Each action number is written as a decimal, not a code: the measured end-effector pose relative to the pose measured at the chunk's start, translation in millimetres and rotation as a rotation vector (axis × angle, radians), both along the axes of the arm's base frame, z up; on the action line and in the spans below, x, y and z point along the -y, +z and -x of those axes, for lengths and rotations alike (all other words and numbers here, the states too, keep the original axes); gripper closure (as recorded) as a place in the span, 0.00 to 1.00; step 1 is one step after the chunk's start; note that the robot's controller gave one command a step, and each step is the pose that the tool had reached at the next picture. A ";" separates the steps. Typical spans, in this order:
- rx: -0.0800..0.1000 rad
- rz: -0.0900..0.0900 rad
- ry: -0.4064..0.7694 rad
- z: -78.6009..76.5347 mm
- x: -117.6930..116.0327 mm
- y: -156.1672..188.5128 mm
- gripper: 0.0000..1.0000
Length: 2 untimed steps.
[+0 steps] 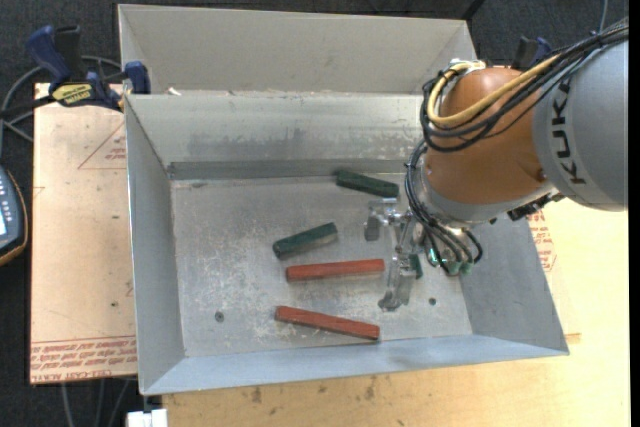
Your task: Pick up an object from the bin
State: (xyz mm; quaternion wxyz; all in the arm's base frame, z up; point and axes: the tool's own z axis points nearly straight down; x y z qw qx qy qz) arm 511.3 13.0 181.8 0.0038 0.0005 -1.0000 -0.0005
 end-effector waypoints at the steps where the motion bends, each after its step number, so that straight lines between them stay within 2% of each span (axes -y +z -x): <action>1: 0.003 0.001 -0.026 -39.3 22.1 -83.6 0.00; 2: 0.009 0.000 0.026 -60.7 8.6 -113.5 0.00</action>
Offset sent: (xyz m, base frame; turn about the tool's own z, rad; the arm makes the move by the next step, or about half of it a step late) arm 0.0400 -0.0217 -0.0789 0.0238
